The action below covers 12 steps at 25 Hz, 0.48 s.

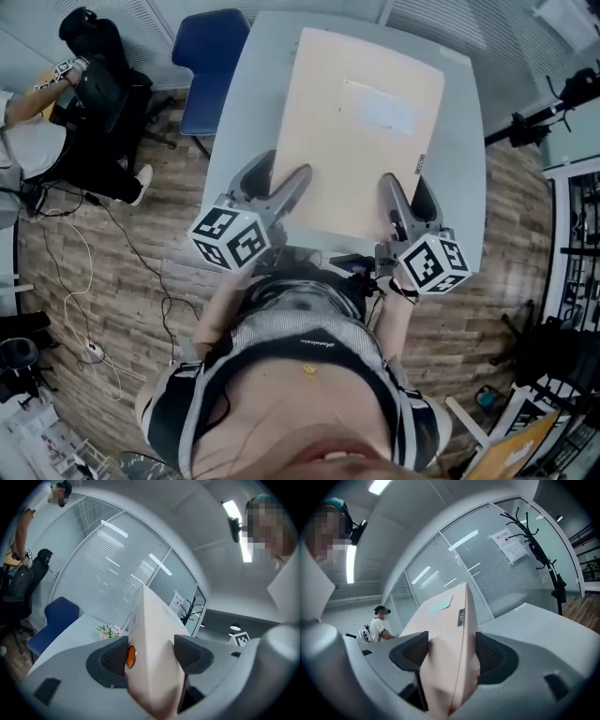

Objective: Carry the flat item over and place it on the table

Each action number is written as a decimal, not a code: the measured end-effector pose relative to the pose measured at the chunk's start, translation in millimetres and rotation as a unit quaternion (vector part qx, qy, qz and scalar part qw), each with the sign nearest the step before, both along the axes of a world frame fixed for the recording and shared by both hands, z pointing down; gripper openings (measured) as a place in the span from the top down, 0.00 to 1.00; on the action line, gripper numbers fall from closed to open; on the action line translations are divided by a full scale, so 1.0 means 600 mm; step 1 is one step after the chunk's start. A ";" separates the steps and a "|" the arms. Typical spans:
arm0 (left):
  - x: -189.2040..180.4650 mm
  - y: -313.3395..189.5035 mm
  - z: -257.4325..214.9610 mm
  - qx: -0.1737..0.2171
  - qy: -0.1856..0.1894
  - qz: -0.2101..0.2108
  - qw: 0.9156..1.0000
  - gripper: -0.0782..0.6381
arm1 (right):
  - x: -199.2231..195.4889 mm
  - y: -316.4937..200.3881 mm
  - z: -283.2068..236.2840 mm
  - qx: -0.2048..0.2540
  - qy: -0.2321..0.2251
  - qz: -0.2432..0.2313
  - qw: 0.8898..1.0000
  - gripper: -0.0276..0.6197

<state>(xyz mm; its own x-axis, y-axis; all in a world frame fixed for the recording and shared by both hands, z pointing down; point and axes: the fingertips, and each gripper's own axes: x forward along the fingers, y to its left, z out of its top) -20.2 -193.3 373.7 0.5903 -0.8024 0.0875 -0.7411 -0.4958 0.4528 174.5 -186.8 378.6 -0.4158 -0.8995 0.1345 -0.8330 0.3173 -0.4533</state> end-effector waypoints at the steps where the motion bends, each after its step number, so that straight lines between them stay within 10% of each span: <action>1: 0.002 -0.008 -0.001 -0.001 -0.001 0.005 1.000 0.47 | 0.002 -0.004 0.000 -0.002 -0.002 0.005 1.000 0.48; 12: 0.004 -0.064 0.002 0.000 -0.008 0.021 1.000 0.48 | 0.004 -0.047 0.008 -0.005 -0.004 0.027 1.000 0.49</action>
